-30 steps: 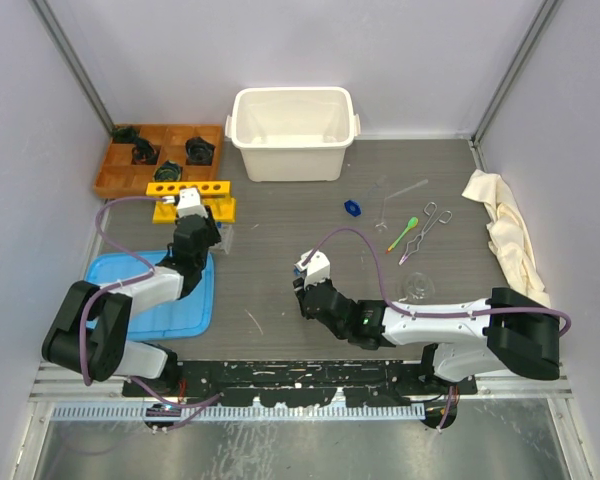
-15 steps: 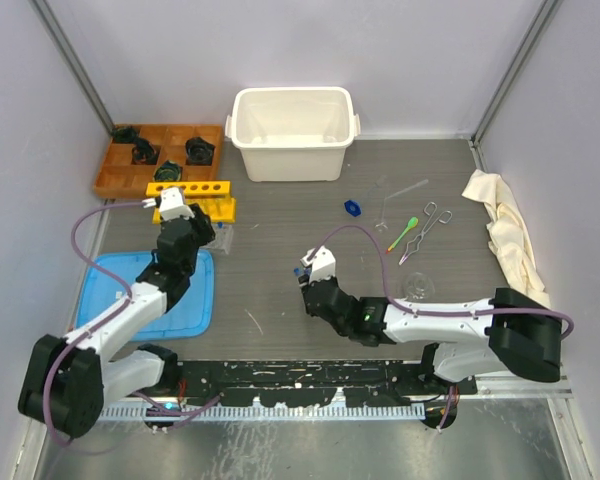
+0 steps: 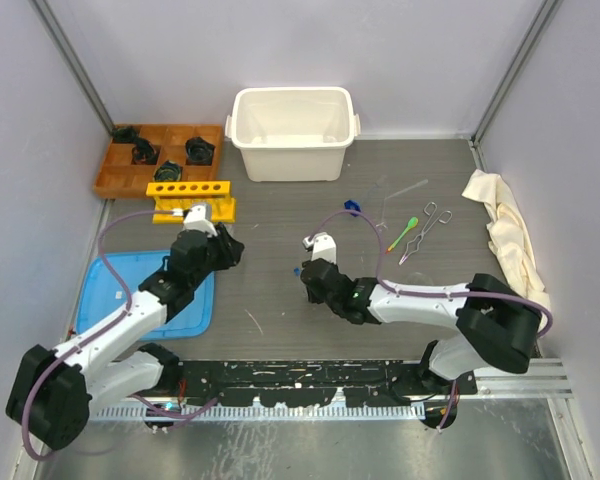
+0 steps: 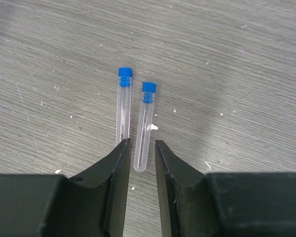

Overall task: Organize the chemistry lab equipment
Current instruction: Pick up the test tube at the center of the board.

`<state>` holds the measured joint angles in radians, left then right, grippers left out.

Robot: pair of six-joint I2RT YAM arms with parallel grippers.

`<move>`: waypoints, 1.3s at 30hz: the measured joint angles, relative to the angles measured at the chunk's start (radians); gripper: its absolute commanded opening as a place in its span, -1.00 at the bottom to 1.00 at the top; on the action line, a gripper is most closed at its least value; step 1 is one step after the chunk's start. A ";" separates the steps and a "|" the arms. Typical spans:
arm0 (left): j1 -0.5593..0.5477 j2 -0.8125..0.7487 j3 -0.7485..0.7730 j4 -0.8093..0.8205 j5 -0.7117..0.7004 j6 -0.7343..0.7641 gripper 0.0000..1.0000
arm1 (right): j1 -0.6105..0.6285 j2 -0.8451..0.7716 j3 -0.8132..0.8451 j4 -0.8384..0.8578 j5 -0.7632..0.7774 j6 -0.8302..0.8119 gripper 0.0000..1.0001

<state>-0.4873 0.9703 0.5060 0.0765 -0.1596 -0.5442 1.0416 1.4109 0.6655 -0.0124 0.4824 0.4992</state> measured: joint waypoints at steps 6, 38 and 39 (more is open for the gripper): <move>-0.038 0.123 0.008 -0.088 0.085 -0.016 -0.27 | -0.017 0.078 0.032 -0.018 -0.045 0.010 -0.36; -0.107 0.189 0.098 -0.120 0.242 -0.075 -0.20 | 0.007 -0.031 -0.047 0.054 -0.026 0.017 -0.89; -0.109 0.189 0.098 -0.116 0.252 -0.082 -0.20 | 0.023 -0.063 -0.063 0.078 -0.022 0.008 -0.89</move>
<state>-0.5961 1.1591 0.6044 -0.0399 0.0925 -0.6262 1.0649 1.3483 0.6022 0.0654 0.4603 0.5072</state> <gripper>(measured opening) 0.398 0.217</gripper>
